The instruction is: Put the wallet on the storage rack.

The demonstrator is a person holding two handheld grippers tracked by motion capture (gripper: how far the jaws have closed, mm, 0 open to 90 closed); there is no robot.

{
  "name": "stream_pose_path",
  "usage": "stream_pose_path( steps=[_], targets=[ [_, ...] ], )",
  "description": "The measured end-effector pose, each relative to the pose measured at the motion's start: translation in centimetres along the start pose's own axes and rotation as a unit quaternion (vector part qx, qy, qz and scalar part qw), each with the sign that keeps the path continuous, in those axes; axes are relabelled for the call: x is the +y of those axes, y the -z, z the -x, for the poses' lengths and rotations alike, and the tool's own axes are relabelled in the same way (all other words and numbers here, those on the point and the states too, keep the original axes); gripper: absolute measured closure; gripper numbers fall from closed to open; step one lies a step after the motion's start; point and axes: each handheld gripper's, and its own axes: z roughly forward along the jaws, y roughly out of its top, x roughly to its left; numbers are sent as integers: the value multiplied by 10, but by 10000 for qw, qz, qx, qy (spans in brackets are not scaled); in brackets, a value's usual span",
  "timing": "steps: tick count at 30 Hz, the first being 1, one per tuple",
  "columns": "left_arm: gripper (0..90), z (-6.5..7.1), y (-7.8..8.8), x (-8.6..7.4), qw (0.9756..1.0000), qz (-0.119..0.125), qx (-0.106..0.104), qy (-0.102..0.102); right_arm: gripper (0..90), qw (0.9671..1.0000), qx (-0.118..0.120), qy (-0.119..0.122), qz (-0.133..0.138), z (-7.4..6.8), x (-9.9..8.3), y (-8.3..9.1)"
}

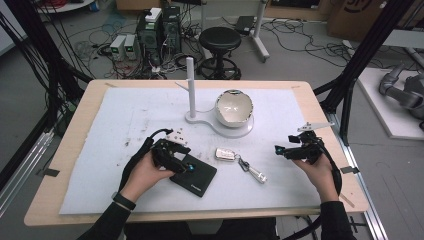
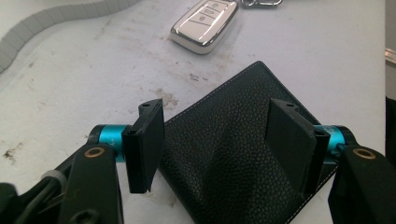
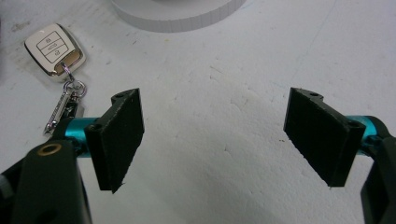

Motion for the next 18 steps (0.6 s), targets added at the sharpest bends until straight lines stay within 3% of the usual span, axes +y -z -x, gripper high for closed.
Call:
stream_pose_path(
  steps=[4,5,10,11,18],
  targets=[
    [377,-3,1,-4,9997,-59,70,205,206,10000,1,1,-7,1,-1,0],
    [378,-6,5,-9,9989,52,106,456,206,10000,-14,-10,-16,1,-1,0],
    [421,-14,12,-21,9971,-4,144,753,206,10000,-18,-35,-20,3,-2,1],
    [426,-17,14,-26,9956,-17,79,929,206,10000,-24,-57,-18,4,-3,1],
    [452,-18,12,-41,9906,-220,9,1347,206,10000,-24,-31,-18,4,-3,0]
  ],
)
